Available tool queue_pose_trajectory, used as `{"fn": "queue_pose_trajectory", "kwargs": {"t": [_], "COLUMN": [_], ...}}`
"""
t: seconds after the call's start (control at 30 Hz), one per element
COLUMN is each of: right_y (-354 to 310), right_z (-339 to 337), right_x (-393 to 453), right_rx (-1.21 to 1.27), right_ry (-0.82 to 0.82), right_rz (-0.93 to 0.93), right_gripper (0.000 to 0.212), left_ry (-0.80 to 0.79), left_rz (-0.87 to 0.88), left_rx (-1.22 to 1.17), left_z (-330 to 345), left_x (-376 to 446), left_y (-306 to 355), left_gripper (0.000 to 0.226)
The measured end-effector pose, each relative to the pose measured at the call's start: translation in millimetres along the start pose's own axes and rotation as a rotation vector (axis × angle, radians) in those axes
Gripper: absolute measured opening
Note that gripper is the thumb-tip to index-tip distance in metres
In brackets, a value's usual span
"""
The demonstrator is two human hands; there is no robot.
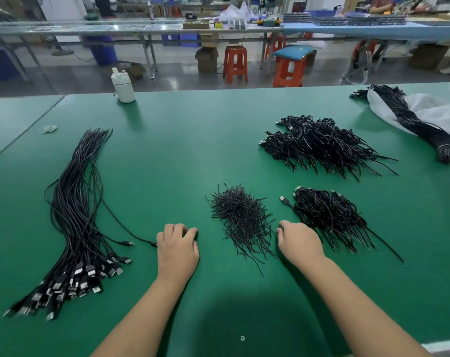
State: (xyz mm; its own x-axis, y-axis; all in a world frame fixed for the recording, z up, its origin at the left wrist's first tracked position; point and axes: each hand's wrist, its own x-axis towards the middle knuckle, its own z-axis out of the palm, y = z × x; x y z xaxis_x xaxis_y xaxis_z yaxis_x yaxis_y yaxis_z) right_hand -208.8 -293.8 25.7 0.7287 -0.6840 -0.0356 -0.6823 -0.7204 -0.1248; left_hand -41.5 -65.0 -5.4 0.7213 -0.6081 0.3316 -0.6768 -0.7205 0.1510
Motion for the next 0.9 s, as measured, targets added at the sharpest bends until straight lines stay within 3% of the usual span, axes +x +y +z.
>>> {"fn": "queue_pose_trajectory", "kwargs": {"t": [0.13, 0.27, 0.33, 0.43, 0.57, 0.7, 0.77, 0.83, 0.9], "right_y": [-2, -8, -9, -8, -4, -4, -12, -27, -45], "right_z": [2, 3, 2, 1, -3, -11, -20, -31, -40], "right_x": [-4, -6, -6, -5, -4, -6, -12, -18, -29], "right_rx": [0.016, -0.011, 0.004, 0.047, 0.087, 0.368, 0.611, 0.946, 1.305], "right_ry": [0.005, 0.002, 0.002, 0.002, -0.021, 0.049, 0.114, 0.005, -0.212], "right_rz": [0.021, 0.042, 0.058, 0.074, 0.083, 0.136, 0.113, 0.052, -0.033], "right_gripper": [0.025, 0.022, 0.020, 0.023, 0.025, 0.026, 0.026, 0.030, 0.039], "left_ry": [-0.090, -0.401, -0.430, -0.360, -0.303, -0.213, -0.337, -0.484, -0.497], "left_rz": [0.037, 0.066, 0.062, 0.070, 0.062, 0.041, -0.106, -0.273, -0.323], "left_rx": [0.117, 0.347, 0.438, 0.497, 0.433, -0.006, -0.537, -1.166, -1.534], "left_z": [-8, -21, -30, -38, -47, -58, -71, -89, -107], "left_x": [-3, 7, 12, 19, 22, 25, 32, 36, 39], "left_y": [-9, -40, -56, -73, -62, -20, 13, 45, 66], "left_gripper": [0.043, 0.070, 0.062, 0.027, 0.017, 0.012, 0.010, 0.008, 0.007]}}
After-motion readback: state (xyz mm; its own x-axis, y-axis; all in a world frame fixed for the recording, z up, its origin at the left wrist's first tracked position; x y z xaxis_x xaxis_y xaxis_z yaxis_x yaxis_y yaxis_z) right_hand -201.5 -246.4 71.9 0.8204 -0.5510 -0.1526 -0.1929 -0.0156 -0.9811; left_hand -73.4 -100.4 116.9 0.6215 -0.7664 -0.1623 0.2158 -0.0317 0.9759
